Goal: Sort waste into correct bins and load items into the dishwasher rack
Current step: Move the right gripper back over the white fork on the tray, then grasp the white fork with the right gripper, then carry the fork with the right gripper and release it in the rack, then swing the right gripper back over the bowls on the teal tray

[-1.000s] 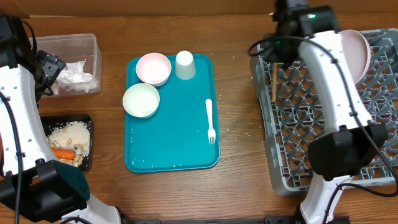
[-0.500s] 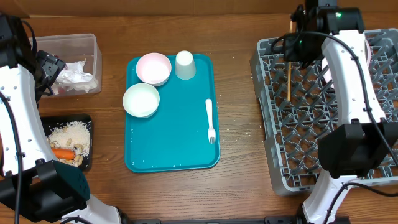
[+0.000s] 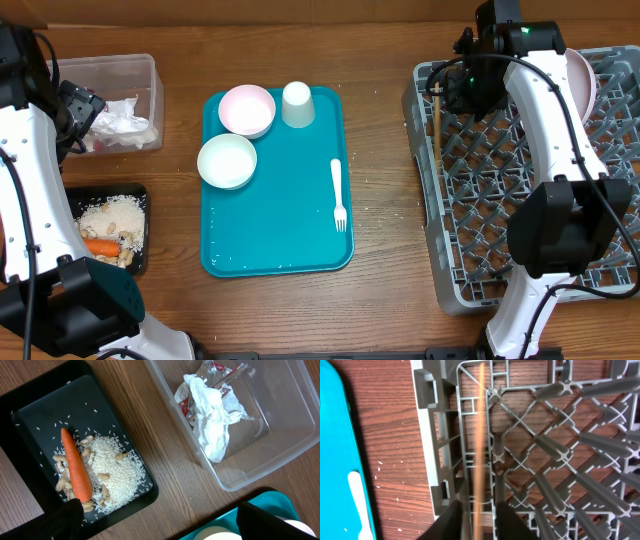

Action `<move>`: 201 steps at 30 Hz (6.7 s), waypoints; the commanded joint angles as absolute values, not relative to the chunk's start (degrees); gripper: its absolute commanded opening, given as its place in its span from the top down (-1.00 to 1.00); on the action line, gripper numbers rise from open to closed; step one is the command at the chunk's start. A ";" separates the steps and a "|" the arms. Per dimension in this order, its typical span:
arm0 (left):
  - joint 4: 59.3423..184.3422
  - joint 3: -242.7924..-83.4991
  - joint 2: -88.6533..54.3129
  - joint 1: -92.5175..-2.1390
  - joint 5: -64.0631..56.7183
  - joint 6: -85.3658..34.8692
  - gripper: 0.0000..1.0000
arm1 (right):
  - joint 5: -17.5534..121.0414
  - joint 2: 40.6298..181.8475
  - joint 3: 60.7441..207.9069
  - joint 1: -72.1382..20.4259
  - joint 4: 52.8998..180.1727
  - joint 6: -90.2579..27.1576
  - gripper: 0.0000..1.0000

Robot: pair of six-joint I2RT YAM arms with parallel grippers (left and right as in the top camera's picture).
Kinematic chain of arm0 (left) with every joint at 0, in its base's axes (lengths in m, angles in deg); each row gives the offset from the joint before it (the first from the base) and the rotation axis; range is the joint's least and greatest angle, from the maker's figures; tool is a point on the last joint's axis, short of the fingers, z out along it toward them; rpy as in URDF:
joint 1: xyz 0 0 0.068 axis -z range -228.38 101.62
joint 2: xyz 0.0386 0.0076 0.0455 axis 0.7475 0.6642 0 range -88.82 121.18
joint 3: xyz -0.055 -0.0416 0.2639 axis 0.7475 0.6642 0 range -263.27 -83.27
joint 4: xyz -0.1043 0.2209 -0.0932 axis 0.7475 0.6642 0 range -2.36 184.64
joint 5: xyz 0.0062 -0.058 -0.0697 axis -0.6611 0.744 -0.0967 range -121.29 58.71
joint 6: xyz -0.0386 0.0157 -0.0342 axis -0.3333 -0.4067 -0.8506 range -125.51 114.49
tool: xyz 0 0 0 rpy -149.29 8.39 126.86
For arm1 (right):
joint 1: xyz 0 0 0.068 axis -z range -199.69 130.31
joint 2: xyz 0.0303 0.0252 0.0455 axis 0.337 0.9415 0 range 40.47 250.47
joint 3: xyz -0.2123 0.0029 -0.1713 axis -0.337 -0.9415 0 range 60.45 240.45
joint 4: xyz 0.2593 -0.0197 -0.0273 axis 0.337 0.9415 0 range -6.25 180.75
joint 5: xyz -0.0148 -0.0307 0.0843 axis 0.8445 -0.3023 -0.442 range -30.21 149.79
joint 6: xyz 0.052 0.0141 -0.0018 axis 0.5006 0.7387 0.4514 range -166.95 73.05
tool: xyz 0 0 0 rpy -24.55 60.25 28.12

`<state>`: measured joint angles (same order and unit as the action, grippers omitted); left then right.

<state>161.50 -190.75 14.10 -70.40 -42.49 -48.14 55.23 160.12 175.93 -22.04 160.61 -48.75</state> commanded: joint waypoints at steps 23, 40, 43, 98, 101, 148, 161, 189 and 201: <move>161.50 -191.06 13.94 -70.49 -43.30 -47.49 -0.99 | 48.50 159.20 175.95 -46.52 161.46 -31.51 -0.75; 161.50 -191.06 13.94 -70.49 -43.30 -47.47 -0.99 | 64.56 172.36 175.95 -59.31 160.68 -18.22 -0.93; 161.50 -191.06 13.94 -70.49 -43.30 -47.49 -0.99 | 64.69 173.41 175.91 -59.22 160.48 -18.41 -0.92; 161.50 -191.06 13.94 -70.49 -43.30 -47.47 -0.99 | 55.16 173.63 164.13 -59.50 150.64 -15.03 -0.78; 161.50 -191.06 13.94 -70.49 -43.30 -47.49 -1.00 | 55.19 173.63 164.13 -59.50 150.38 -15.20 -0.59; 161.50 -191.06 13.94 -70.49 -43.30 -47.49 -1.00 | 60.10 165.85 195.27 -36.42 173.24 -37.04 0.92; 161.50 -191.06 13.94 -70.49 -43.30 -47.49 -0.99 | 53.00 166.02 192.45 -20.47 169.97 -53.10 0.92; 161.50 -191.06 13.94 -70.44 -43.30 -47.49 -1.00 | 49.22 164.89 187.69 -21.41 169.94 -48.18 -0.24; 161.50 -191.06 13.94 -70.44 -43.30 -47.49 -1.00 | 38.73 156.49 188.08 -32.93 167.39 -47.92 -0.23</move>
